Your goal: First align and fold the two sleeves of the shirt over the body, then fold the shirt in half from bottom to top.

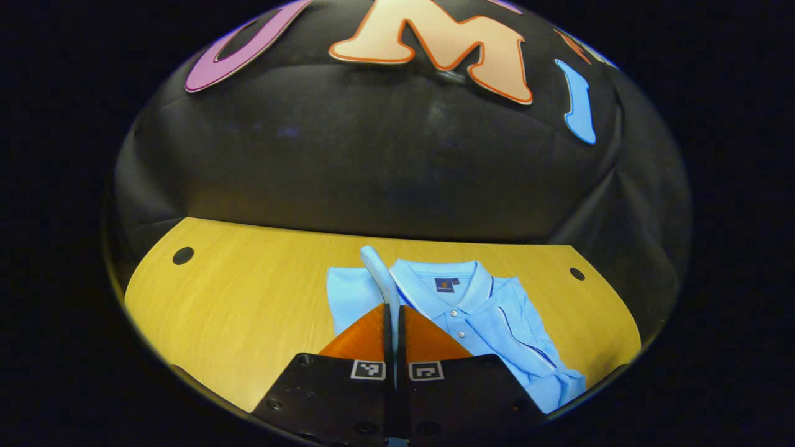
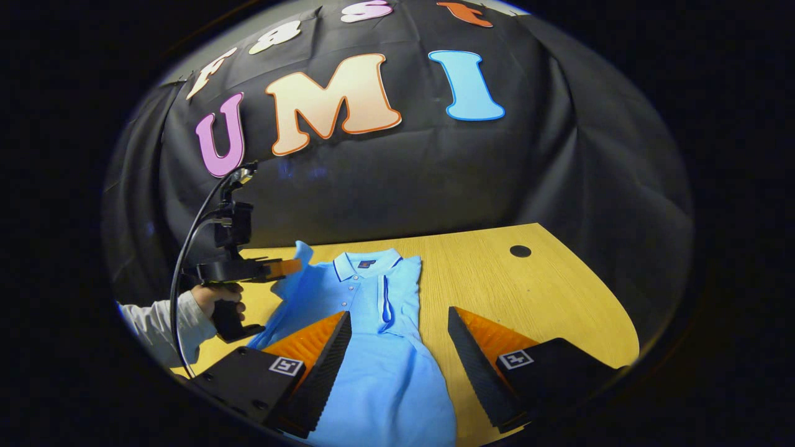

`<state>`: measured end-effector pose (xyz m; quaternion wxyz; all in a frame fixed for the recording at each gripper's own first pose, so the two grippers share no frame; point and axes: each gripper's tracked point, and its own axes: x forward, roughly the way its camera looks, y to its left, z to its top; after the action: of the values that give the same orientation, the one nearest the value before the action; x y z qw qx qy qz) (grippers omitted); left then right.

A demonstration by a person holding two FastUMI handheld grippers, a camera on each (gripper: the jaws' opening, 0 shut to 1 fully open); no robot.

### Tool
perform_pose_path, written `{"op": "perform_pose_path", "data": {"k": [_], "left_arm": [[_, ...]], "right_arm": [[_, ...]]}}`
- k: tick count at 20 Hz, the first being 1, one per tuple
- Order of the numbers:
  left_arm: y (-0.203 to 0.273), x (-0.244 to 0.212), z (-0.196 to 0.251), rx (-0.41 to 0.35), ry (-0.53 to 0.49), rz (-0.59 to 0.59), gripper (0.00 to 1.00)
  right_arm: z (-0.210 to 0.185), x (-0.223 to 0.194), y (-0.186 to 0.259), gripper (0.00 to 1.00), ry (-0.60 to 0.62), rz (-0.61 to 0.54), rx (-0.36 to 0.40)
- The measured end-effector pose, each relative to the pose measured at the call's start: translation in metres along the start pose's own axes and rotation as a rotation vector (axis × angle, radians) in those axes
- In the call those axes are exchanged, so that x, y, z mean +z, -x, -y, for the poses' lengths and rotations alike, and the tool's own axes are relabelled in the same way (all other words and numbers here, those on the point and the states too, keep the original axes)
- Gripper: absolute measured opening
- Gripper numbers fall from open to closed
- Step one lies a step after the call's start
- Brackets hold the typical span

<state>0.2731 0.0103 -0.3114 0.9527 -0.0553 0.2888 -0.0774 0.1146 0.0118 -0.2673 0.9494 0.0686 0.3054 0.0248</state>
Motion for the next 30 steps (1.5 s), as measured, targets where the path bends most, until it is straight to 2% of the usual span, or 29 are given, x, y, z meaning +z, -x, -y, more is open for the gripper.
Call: {"op": "perform_pose_path", "data": {"k": [1, 3, 4, 6, 7, 9, 10, 11, 13, 14, 16, 17, 19, 25, 30], "left_arm": [[-0.006, -0.009, 0.006, -0.002, -0.012, -0.018, 0.0], [-0.016, -0.032, 0.014, -0.008, -0.03, -0.062, 0.0], [-0.018, -0.041, 0.015, -0.01, -0.04, -0.086, 0.0], [-0.02, -0.052, 0.022, -0.051, -0.026, -0.104, 0.02], [-0.013, -0.049, 0.025, -0.065, -0.019, -0.095, 0.12], [-0.002, -0.038, 0.016, -0.047, -0.023, -0.048, 0.66], [0.01, -0.029, 0.013, -0.039, -0.014, -0.021, 0.93], [0.026, -0.019, 0.009, -0.027, 0.002, 0.005, 0.95], [0.059, -0.004, 0.004, -0.007, 0.025, 0.061, 0.96], [0.076, 0.002, 0.001, 0.001, 0.027, 0.087, 0.96], [0.115, 0.007, 0.001, 0.01, 0.009, 0.114, 0.96], [0.136, 0.009, 0.0, 0.017, -0.002, 0.134, 0.96], [0.175, 0.005, 0.0, 0.029, -0.02, 0.159, 0.96], [0.269, -0.055, 0.002, 0.05, -0.082, 0.134, 0.96], [0.31, -0.131, 0.003, 0.068, -0.092, 0.049, 0.96]], "right_arm": [[0.0, 0.0, -0.003, 0.98, 0.001, -0.002, -0.003], [-0.001, -0.005, -0.008, 0.98, -0.001, -0.011, -0.005], [-0.002, -0.007, -0.012, 0.94, 0.002, -0.011, -0.007], [-0.003, -0.011, -0.019, 0.98, 0.001, -0.015, -0.015], [-0.004, -0.011, -0.022, 0.98, -0.003, -0.014, -0.019], [-0.004, -0.006, -0.022, 0.98, 0.015, 0.015, -0.028], [-0.003, -0.004, -0.021, 0.94, 0.025, 0.028, -0.028], [-0.005, -0.003, -0.017, 0.98, 0.026, 0.038, -0.018], [-0.007, -0.003, -0.007, 0.94, 0.03, 0.047, 0.0], [-0.006, -0.004, 0.001, 0.98, 0.036, 0.051, 0.002], [-0.004, 0.0, 0.02, 0.98, 0.047, 0.075, 0.004], [-0.005, -0.001, 0.031, 0.94, 0.055, 0.078, 0.015], [-0.005, -0.006, 0.052, 0.98, 0.081, 0.089, 0.026], [0.001, -0.045, 0.11, 0.98, 0.103, 0.068, 0.053], [0.018, -0.097, 0.146, 0.98, 0.143, 0.005, 0.033]]}}
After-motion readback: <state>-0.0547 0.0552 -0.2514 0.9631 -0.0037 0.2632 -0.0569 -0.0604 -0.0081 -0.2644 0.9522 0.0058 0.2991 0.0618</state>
